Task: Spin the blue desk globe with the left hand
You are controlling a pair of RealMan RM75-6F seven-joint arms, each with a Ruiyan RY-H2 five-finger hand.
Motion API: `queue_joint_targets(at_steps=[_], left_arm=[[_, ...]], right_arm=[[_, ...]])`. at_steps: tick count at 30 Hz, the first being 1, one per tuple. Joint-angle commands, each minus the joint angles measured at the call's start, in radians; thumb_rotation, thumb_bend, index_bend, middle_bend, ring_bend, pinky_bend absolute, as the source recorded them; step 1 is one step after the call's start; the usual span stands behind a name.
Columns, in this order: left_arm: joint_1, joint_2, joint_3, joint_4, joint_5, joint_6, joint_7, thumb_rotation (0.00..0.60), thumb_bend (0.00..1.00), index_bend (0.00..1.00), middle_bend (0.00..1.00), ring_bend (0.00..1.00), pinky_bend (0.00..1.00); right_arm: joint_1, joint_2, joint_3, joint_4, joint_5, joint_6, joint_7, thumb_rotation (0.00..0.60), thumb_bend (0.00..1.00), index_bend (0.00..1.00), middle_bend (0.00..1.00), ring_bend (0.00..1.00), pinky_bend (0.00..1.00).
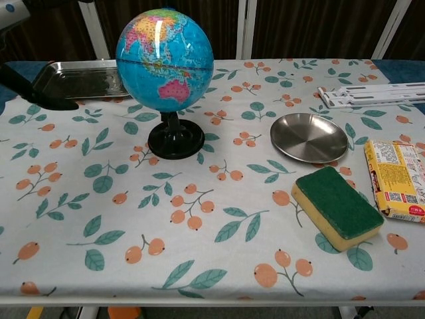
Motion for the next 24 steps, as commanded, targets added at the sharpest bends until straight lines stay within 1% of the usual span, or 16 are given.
queue_joint_targets(at_steps=[1,13,24], left_arm=[[-0.021,-0.016,0.008,0.017,0.045,-0.001,-0.022,0.600,0.01,0.09,0.06,0.05,0.09],[-0.085,-0.078,-0.006,0.037,0.043,-0.081,-0.017,0.600,0.01,0.09,0.06,0.05,0.09],[-0.076,-0.069,-0.003,0.038,0.004,-0.088,-0.002,0.600,0.01,0.09,0.06,0.05,0.09]], right_arm=[[0.001,-0.001,0.000,0.000,0.001,-0.001,0.000,0.600,0.30,0.00,0.00,0.00,0.00],[-0.002,-0.002,0.001,0.019,0.007,-0.004,0.025,0.600,0.30,0.00,0.00,0.00,0.00],[-0.001,-0.003,0.000,0.018,0.003,-0.001,0.023,0.600,0.30,0.00,0.00,0.00,0.00]])
